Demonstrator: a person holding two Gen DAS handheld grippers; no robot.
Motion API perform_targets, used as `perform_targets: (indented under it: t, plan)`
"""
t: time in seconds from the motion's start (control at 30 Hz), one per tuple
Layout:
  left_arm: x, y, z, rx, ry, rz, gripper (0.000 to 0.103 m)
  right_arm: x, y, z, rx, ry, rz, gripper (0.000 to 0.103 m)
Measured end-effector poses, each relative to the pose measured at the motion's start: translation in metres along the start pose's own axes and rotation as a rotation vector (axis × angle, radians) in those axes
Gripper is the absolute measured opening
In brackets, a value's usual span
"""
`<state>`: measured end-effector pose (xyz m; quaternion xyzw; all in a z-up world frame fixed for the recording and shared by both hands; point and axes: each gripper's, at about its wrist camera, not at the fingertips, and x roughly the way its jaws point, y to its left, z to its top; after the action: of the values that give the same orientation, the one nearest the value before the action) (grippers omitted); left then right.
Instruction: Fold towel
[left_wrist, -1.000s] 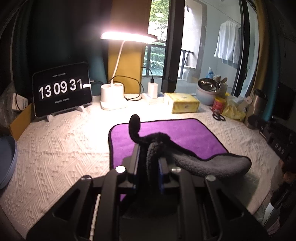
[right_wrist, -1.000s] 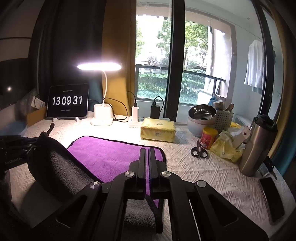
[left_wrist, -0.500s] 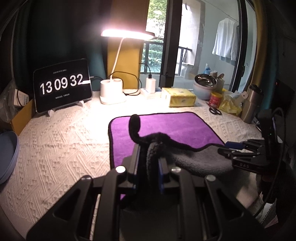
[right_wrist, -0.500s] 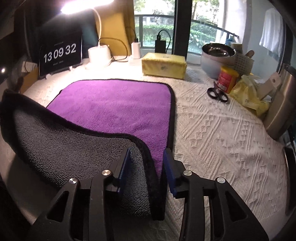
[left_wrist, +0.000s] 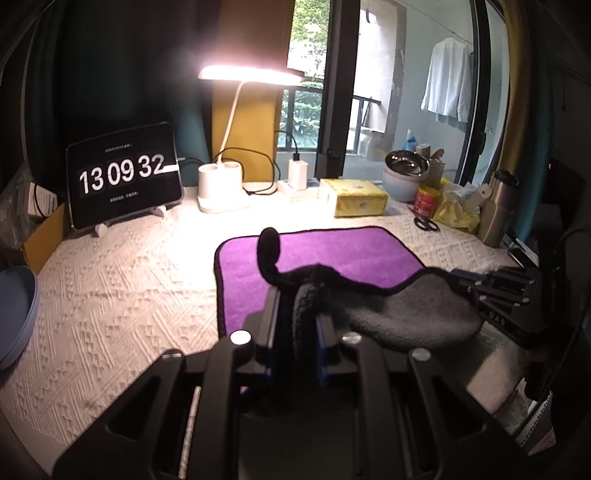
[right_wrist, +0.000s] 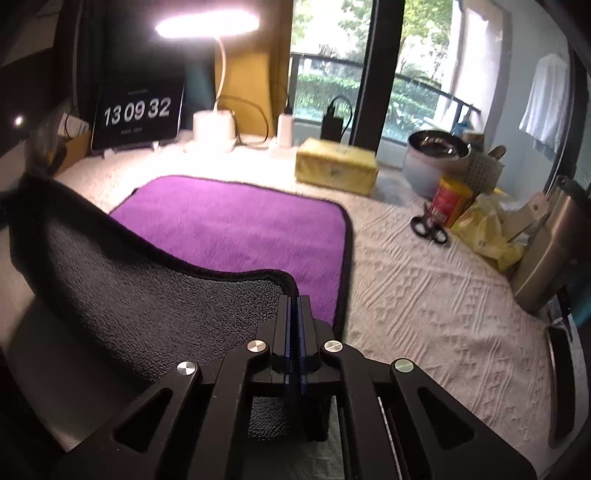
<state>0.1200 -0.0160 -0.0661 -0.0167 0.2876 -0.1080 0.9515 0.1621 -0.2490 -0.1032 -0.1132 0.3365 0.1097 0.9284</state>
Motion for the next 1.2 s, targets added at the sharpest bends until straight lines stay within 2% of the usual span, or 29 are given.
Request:
perform_targets:
  t: [0.23, 0.57, 0.9, 1.2]
  plan:
    - [0.012, 0.007, 0.019, 0.002, -0.030, 0.011, 0.017, -0.017, -0.010, 0.029, 0.010, -0.116, -0.018, 0.003]
    - [0.042, 0.021, 0.045, 0.012, -0.038, 0.026, 0.017, -0.004, -0.024, 0.061, 0.017, -0.182, -0.041, 0.003]
    - [0.089, 0.036, 0.064, -0.014, 0.005, 0.030, 0.017, 0.033, -0.035, 0.081, 0.035, -0.171, -0.033, 0.003]
    - [0.135, 0.048, 0.074, -0.005, 0.063, 0.053, 0.017, 0.081, -0.046, 0.091, 0.076, -0.103, -0.008, 0.003]
